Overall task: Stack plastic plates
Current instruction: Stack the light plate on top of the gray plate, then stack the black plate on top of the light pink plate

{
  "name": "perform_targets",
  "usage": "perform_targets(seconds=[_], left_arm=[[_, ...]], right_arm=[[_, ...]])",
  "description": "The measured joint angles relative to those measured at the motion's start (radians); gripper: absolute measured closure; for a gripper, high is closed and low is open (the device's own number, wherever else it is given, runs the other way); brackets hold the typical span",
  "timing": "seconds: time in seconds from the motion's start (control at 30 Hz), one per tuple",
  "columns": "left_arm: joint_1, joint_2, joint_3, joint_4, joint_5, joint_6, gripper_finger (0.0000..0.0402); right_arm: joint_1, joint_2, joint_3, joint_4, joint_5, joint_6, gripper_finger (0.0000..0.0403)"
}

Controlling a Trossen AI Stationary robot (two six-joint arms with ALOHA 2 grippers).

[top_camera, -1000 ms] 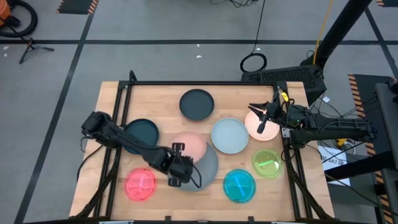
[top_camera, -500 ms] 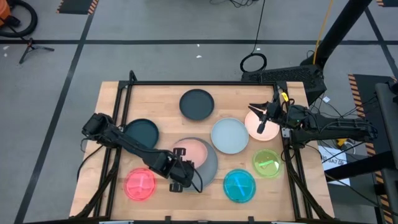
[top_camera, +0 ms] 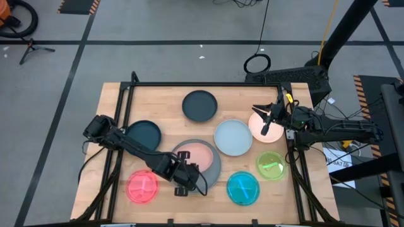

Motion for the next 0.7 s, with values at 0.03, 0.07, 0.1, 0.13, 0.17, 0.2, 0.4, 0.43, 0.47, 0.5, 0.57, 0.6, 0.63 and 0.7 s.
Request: perform_targets(seconds=[0.03,0.07,0.1,0.13,0.17,0.2,0.4,0.43,0.47,0.5,0.57,0.6,0.63,0.7], left_arm=[[0.000,0.000,0.000,0.000,0.000,-0.004,0.0369],[0.000,0.000,0.000,0.000,0.000,-0.007,0.0369],[0.000,0.000,0.000,0.000,0.001,-0.014,0.0369],[0.000,0.000,0.000,0.001,0.003,-0.019,0.0368],[0.000,0.000,0.000,0.001,0.003,-0.025,0.0366],[0.000,0.000,0.000,0.001,0.004,-0.033,0.0362],[0.000,0.000,0.000,0.003,0.013,-0.051,0.0309],[0.000,0.000,0.000,0.003,0.013,-0.051,0.0301],[0.000,0.000,0.000,0.003,0.013,-0.048,0.0294],[0.000,0.000,0.000,0.004,0.012,-0.047,0.0289],[0.000,0.000,0.000,0.008,0.008,-0.043,0.0282],[0.002,0.000,0.000,0.007,0.006,-0.036,0.0281],[0.004,0.000,0.000,0.007,0.006,-0.026,0.0280],[0.009,0.000,0.000,0.007,0.005,-0.004,0.0280]], right_arm=[[0.000,0.000,0.000,0.000,0.000,0.000,0.0364],[0.000,0.000,0.000,0.000,0.000,0.000,0.0364],[0.000,0.000,0.000,0.000,0.000,0.000,0.0364],[0.000,0.000,0.000,0.000,0.000,0.000,0.0364],[0.000,0.000,0.000,0.000,0.000,0.000,0.0364],[0.000,0.000,0.000,0.000,0.000,0.000,0.0364],[0.000,0.000,0.000,0.000,-0.003,0.000,0.0364],[0.000,0.000,0.000,0.000,-0.003,0.000,0.0364],[0.000,0.000,0.000,0.000,-0.003,0.000,0.0364],[0.000,0.000,0.000,0.000,-0.003,0.000,0.0364],[0.000,0.000,0.000,0.000,-0.003,0.000,0.0364],[0.000,0.000,0.000,0.000,-0.003,0.000,0.0364],[0.000,0.000,0.000,0.000,-0.003,0.000,0.0364],[0.000,0.000,0.000,0.000,-0.003,0.000,0.0364]])
